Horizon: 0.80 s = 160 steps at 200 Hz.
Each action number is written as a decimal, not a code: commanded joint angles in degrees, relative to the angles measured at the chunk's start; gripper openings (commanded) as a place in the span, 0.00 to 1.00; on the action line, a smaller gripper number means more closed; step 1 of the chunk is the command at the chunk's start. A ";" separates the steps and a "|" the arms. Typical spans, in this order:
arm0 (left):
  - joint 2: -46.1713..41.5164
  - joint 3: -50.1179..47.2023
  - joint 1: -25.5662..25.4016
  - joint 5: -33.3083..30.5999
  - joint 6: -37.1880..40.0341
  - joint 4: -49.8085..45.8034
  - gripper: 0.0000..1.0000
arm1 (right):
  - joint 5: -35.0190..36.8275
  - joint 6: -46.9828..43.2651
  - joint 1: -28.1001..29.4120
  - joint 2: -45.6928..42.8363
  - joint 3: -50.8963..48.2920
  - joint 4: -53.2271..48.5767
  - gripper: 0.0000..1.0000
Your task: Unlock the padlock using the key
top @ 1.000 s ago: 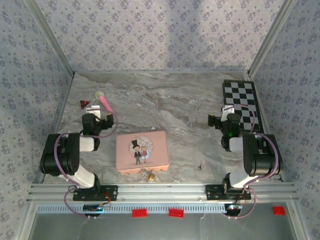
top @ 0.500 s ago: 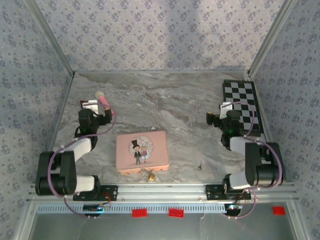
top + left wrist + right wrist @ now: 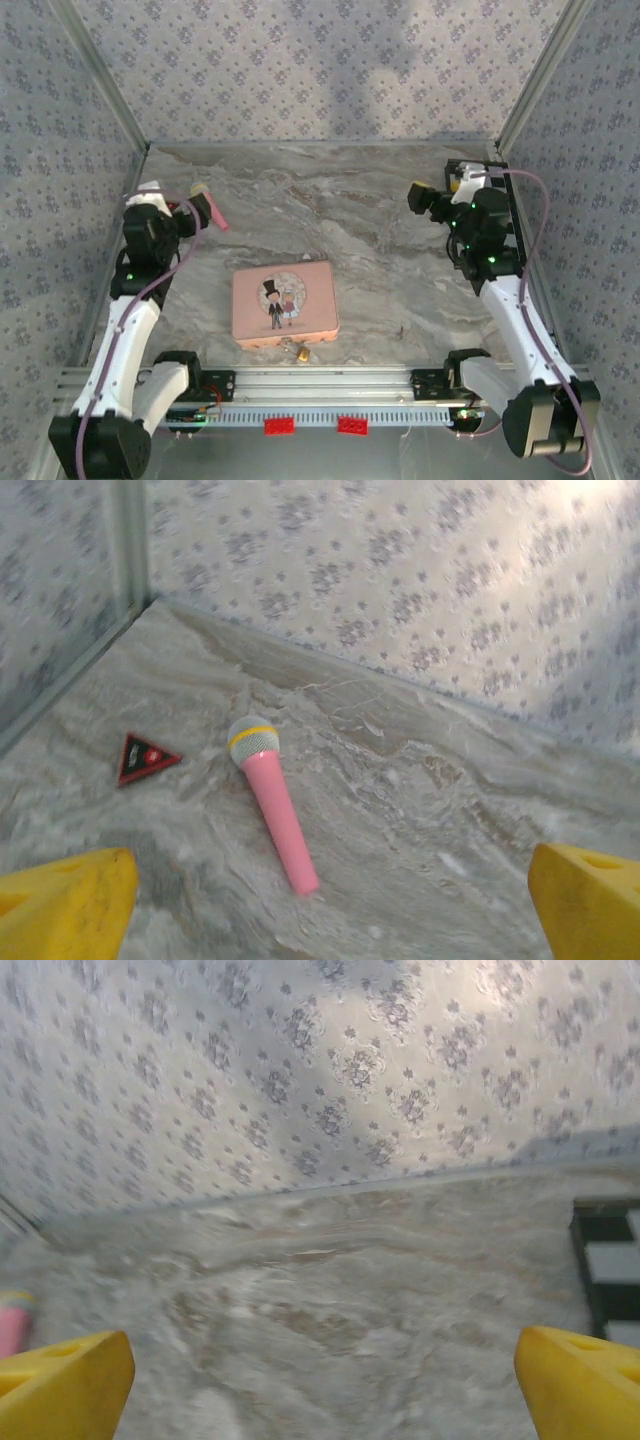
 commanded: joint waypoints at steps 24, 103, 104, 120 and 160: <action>-8.26 -0.48 1.43 3.94 -12.23 -17.89 1.00 | -8.95 18.27 -3.90 -4.78 -2.06 -15.92 0.99; -8.78 -5.58 -16.87 13.41 -14.53 -20.09 1.00 | 22.05 23.63 29.47 -4.74 3.45 -47.42 0.97; -8.83 -5.62 -17.35 12.99 -14.51 -20.21 1.00 | 22.29 23.98 29.97 -4.67 3.44 -47.72 0.97; -8.98 -6.37 -23.64 9.01 -14.88 -20.86 1.00 | 24.84 29.42 36.39 -4.07 2.82 -51.92 0.95; -7.82 -9.36 -33.55 5.69 -14.26 -14.44 1.00 | 24.79 44.95 46.21 -4.19 -2.72 -58.33 0.89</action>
